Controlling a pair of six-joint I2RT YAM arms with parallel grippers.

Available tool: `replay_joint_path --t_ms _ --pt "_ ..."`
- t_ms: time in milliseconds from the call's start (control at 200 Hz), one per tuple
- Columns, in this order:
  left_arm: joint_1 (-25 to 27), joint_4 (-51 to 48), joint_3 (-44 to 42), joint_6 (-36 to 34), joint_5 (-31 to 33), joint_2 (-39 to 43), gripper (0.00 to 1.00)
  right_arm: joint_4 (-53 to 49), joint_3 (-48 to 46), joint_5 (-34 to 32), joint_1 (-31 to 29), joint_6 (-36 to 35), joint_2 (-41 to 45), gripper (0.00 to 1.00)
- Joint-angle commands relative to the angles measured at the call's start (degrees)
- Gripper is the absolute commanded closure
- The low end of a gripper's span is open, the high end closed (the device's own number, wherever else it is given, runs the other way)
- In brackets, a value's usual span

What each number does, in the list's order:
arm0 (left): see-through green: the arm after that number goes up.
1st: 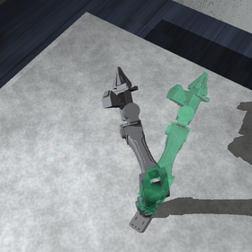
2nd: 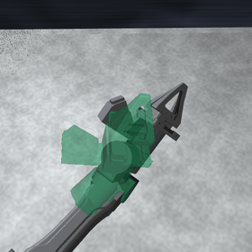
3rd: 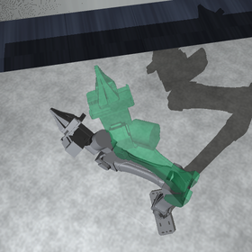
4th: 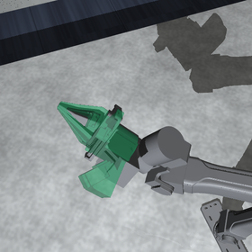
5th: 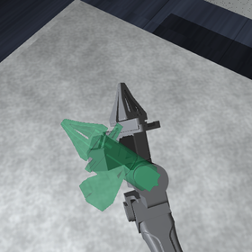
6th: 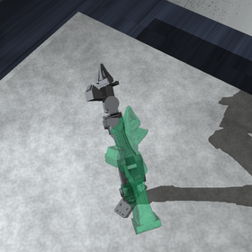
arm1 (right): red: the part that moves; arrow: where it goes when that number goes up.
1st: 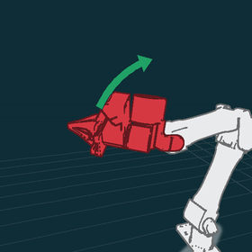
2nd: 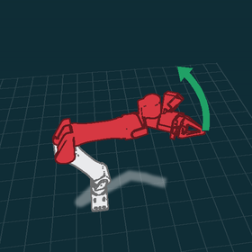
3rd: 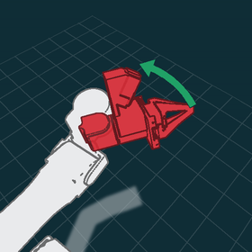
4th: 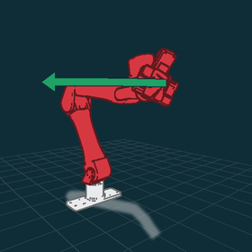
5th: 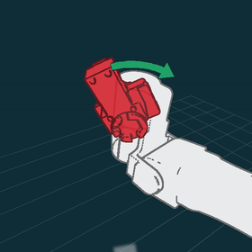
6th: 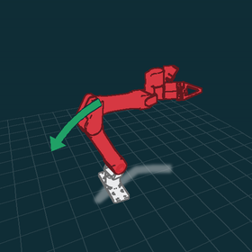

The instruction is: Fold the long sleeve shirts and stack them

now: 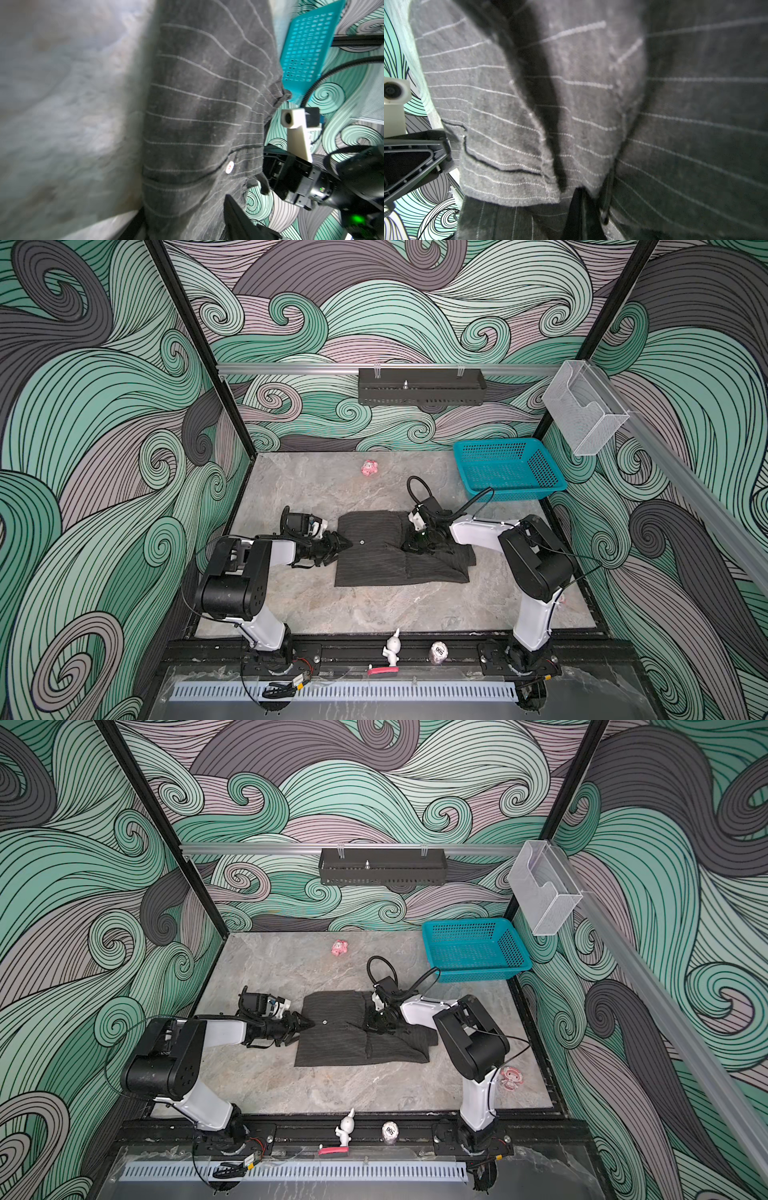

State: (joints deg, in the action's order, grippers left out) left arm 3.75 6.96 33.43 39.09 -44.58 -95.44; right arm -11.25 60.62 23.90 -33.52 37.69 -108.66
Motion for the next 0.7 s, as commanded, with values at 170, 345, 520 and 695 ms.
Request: replay_joint_path --t_ms 170,345,520,695 --pt "-0.06 -2.00 -3.57 0.81 8.83 -4.96 0.66 -5.04 -2.61 -2.51 -0.39 -0.38 -4.98 0.98" --pt "0.92 -6.62 -1.99 -0.59 9.57 2.26 0.97 -4.81 -2.20 -1.76 -0.45 0.34 -4.32 0.98" --pt "5.81 -22.83 5.28 -6.12 14.22 13.23 1.00 -3.56 -1.84 0.05 -0.48 2.35 -2.99 0.98" --pt "11.67 -34.49 12.45 -9.82 16.28 17.78 1.00 -1.80 -0.47 1.46 -1.47 5.80 -3.05 0.98"
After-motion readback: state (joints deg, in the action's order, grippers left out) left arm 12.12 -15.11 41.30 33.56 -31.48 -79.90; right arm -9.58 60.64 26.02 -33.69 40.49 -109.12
